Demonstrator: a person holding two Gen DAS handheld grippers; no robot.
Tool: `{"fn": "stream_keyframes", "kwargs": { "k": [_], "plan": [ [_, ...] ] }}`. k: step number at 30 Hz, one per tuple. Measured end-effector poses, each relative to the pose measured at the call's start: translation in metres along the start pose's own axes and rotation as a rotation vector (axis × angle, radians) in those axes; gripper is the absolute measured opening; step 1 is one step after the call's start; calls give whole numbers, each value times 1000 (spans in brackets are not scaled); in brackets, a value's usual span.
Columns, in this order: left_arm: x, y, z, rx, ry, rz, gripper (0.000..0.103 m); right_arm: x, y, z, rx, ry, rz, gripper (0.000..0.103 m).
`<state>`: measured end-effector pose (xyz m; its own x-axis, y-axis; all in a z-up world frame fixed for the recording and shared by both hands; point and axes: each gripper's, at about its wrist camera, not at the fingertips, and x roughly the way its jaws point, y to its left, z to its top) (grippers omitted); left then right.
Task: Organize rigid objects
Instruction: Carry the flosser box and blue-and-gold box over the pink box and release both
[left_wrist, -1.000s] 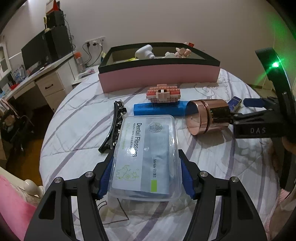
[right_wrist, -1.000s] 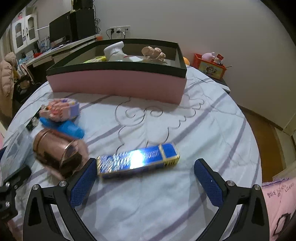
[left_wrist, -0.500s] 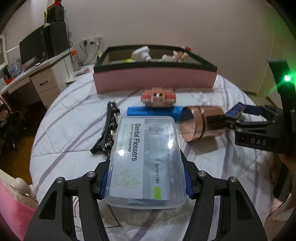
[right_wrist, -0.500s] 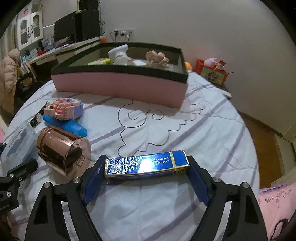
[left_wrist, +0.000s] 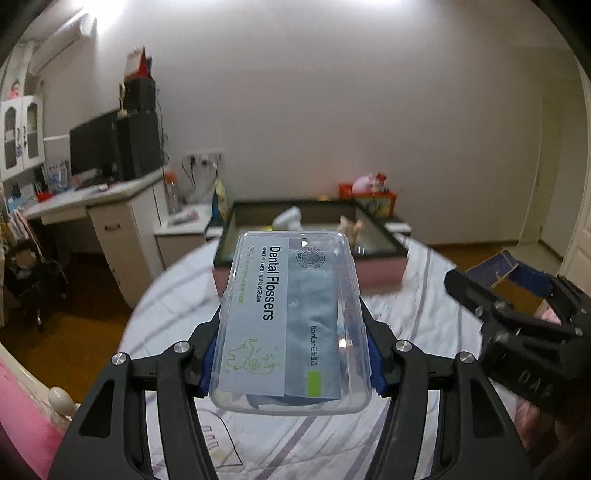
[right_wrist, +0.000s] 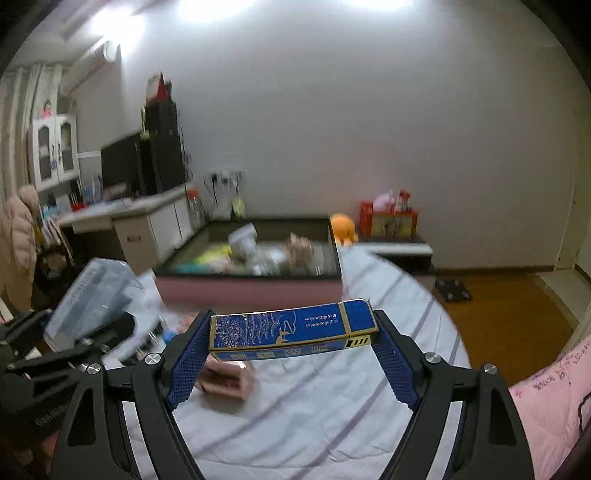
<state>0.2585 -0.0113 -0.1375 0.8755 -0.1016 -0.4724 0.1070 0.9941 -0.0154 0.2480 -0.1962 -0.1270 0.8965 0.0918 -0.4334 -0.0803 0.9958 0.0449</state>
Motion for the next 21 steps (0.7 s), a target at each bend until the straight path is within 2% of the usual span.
{"fn": "stream_keyframes", "kwargs": {
  "k": [12,21],
  "plan": [
    [-62,-1,32,33,-185,78,62,-55,24,33,-37,-170,-30,84],
    [-95,-4,48,68,-317,101,62,-88,28,52,-39,-276,-46,84]
  ]
}}
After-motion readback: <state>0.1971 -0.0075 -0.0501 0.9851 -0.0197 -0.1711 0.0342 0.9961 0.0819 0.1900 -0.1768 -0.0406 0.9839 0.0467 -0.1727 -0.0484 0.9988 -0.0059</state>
